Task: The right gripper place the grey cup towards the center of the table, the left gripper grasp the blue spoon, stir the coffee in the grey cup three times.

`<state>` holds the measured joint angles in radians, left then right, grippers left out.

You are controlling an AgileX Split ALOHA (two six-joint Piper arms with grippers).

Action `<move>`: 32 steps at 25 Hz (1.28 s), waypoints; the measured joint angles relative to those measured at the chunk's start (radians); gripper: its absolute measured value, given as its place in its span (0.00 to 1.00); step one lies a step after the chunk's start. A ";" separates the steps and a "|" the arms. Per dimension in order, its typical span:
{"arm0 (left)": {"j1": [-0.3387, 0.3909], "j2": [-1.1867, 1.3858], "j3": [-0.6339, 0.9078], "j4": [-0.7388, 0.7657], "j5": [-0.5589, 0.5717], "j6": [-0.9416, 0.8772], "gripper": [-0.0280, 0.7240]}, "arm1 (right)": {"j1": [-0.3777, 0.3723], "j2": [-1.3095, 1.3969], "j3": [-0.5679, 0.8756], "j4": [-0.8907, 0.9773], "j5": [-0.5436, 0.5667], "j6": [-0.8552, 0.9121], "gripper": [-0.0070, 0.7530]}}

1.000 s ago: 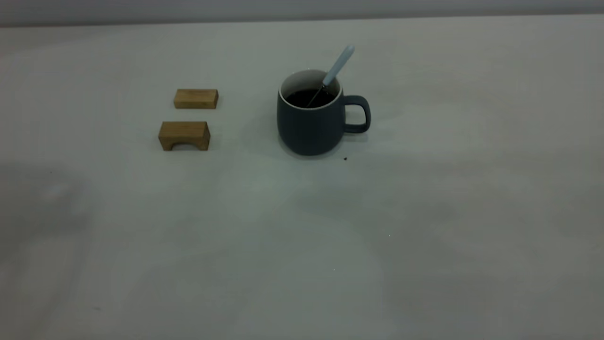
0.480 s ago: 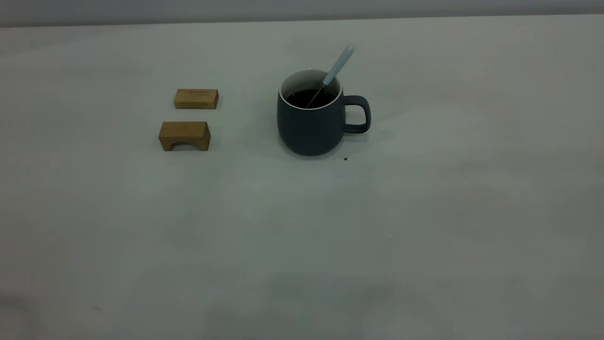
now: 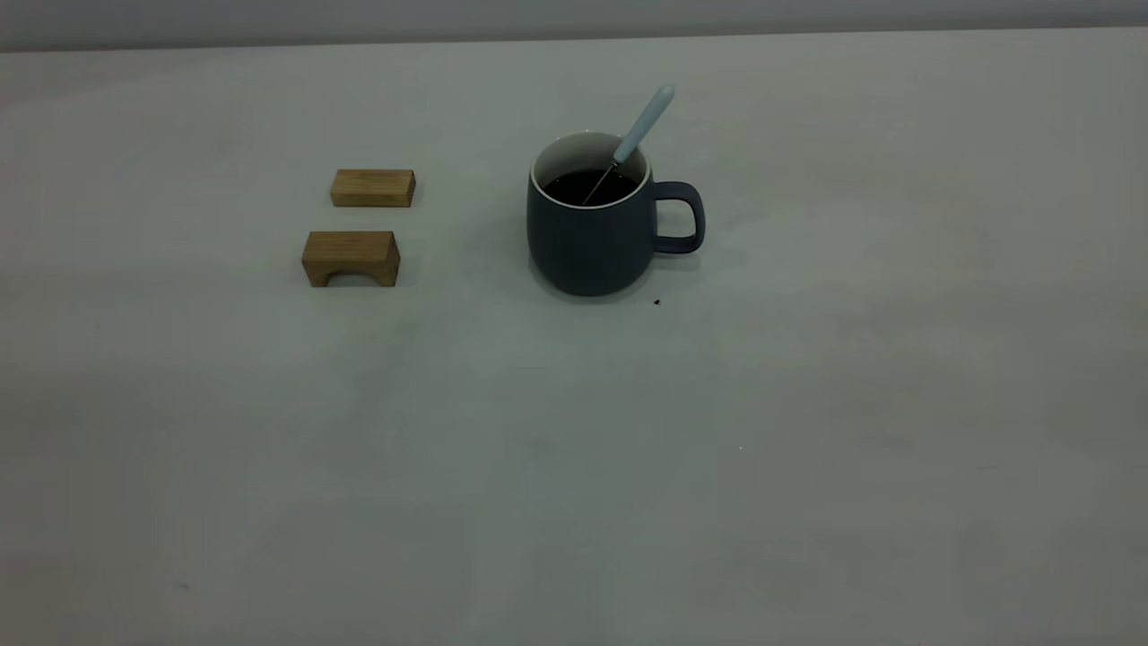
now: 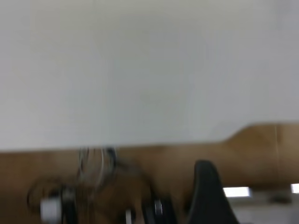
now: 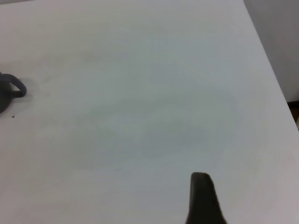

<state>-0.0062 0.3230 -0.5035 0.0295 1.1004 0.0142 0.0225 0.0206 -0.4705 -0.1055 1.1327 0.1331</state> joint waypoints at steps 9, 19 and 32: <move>0.000 -0.304 0.006 0.001 0.040 0.002 0.76 | 0.000 0.000 0.000 0.000 0.000 0.000 0.72; 0.000 -0.342 0.006 0.001 0.054 0.002 0.76 | 0.000 0.000 0.000 0.000 0.000 0.000 0.72; 0.000 -0.342 0.006 0.001 0.054 0.003 0.76 | 0.000 0.000 0.000 0.000 0.000 0.000 0.72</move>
<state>-0.0062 -0.0189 -0.4977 0.0304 1.1544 0.0172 0.0225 0.0206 -0.4705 -0.1055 1.1327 0.1331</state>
